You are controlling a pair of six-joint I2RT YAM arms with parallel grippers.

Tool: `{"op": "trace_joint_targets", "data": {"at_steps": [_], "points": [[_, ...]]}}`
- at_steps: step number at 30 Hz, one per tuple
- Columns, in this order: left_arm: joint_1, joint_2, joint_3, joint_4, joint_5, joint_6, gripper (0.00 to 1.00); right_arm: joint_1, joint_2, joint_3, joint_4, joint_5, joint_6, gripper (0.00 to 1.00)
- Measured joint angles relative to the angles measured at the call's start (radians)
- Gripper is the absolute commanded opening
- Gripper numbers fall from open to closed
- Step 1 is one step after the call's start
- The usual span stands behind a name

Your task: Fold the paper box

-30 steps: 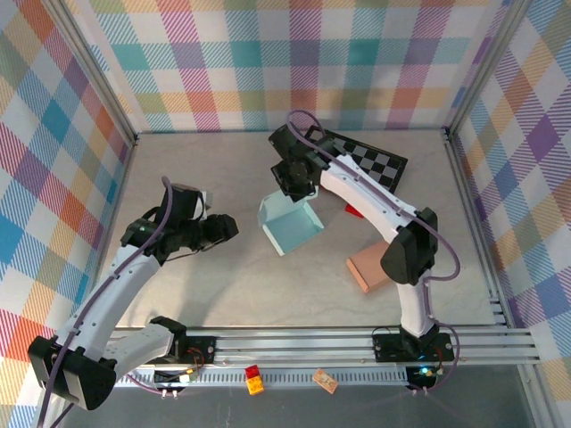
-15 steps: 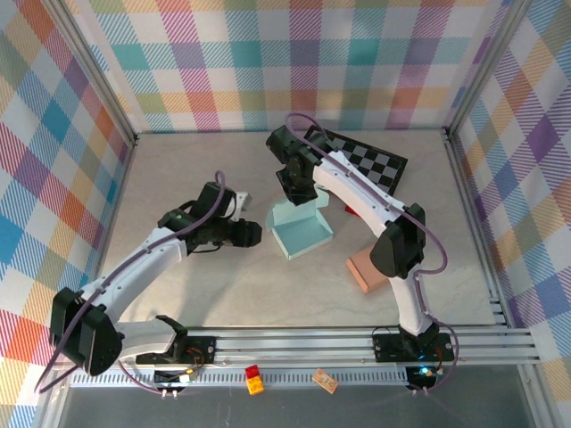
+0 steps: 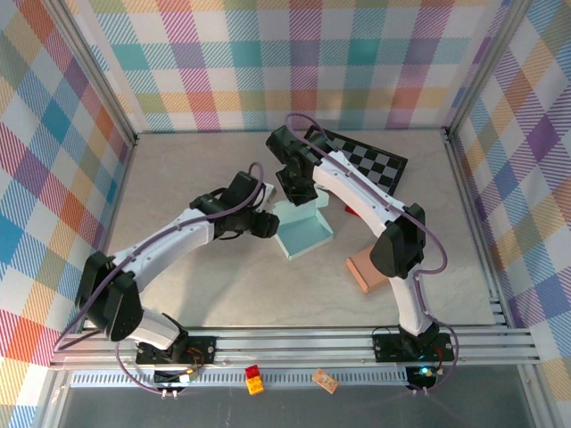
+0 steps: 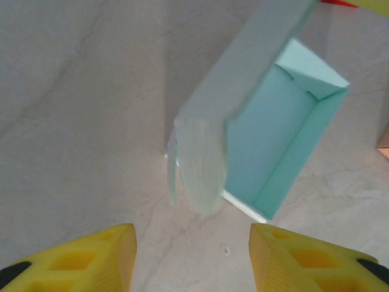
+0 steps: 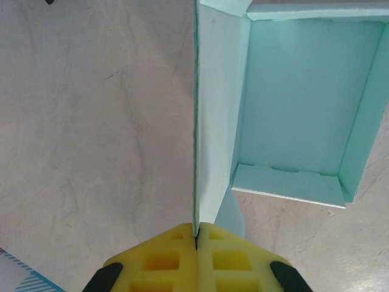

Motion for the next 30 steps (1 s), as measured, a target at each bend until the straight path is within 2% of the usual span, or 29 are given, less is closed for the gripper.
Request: {"op": "trace_joint_targets", "data": {"at_steps": [9,16,30], "points": [[0.0,0.08,0.05,-0.04,-0.035,0.031,0.31,-0.007,0.0,0.0,0.001,-0.012,-0.008,0.0],[0.0,0.096,0.072,-0.045,-0.032,0.034,0.28,-0.01,0.0,0.0,0.007,-0.019,-0.015,0.0],[-0.001,0.13,0.106,-0.065,-0.032,0.044,0.13,-0.016,0.001,0.0,0.013,-0.023,-0.034,0.0]]}}
